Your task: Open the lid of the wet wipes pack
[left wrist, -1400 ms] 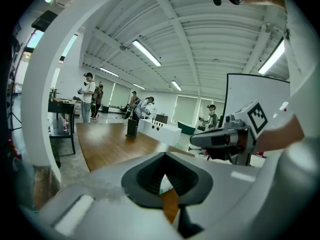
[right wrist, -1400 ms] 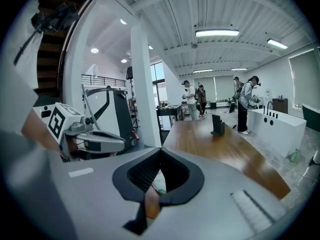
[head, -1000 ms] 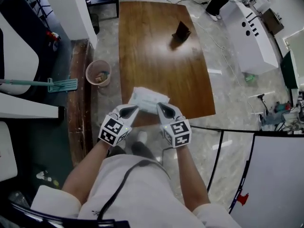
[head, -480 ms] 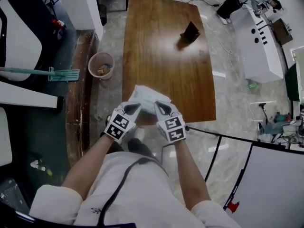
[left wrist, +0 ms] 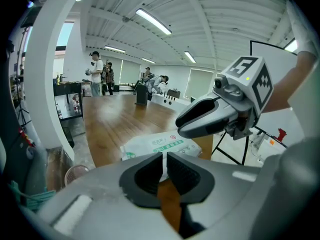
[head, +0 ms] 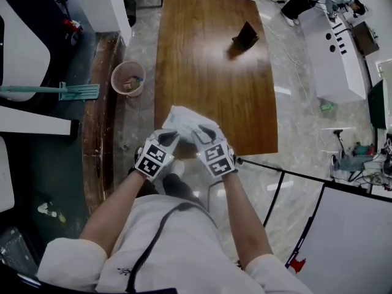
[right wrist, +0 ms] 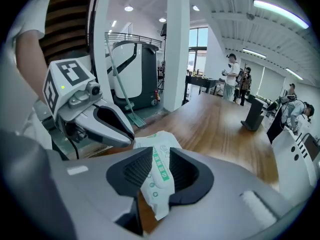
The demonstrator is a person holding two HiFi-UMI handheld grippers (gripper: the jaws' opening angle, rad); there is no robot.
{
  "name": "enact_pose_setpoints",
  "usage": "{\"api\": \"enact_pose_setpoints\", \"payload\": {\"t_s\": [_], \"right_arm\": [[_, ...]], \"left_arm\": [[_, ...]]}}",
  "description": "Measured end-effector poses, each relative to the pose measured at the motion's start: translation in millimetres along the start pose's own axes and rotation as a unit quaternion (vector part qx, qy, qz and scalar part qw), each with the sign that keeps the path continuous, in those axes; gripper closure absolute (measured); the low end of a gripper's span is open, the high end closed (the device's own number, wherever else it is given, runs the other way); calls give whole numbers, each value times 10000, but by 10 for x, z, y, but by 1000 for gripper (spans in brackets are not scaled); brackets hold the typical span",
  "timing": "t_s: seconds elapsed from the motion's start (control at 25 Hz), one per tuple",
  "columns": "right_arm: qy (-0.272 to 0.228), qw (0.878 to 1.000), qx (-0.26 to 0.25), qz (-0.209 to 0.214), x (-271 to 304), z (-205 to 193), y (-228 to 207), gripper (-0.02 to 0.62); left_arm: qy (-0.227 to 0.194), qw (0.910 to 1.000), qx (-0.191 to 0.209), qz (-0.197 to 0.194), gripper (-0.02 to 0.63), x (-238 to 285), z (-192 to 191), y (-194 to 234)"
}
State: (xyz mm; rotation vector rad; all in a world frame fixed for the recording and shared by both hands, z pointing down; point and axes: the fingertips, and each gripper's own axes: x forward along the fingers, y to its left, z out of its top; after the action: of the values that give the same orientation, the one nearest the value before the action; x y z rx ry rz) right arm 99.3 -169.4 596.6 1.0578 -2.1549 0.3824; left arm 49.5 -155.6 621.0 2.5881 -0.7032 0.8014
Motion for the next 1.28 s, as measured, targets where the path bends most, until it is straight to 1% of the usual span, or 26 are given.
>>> {"api": "enact_pose_setpoints", "payload": {"t_s": [0.12,0.24,0.32,0.52,0.72,1.04,1.12,1.28], "right_arm": [[241,9992,-299,85,80,-85,18,443],[459,9967,-647,166,141,-149,35,398],[573,9950,-793,182,175,-187,36,386],[826,9900,-1124,230,294,-271,42,346],[987,9860,-1314,267,365,-298,7,342],[1145,9767,-1793,286,433,-323,25,339],[1161,9766,-1785,300,447,-329,23,344],[1100,9811,-1554,351,443,-335,12,347]], "left_arm": [[61,10000,12,-11,561,64,-30,-11],[213,9997,20,-64,545,133,-106,-49],[309,9995,-14,-76,541,177,-186,-66],[347,9994,11,-50,515,235,-215,-72],[377,9993,-15,-54,511,300,-212,-107],[391,9992,-114,-65,511,356,-216,-118],[395,9991,-120,-71,511,369,-221,-120],[407,9991,-132,-75,515,381,-238,-112]]}}
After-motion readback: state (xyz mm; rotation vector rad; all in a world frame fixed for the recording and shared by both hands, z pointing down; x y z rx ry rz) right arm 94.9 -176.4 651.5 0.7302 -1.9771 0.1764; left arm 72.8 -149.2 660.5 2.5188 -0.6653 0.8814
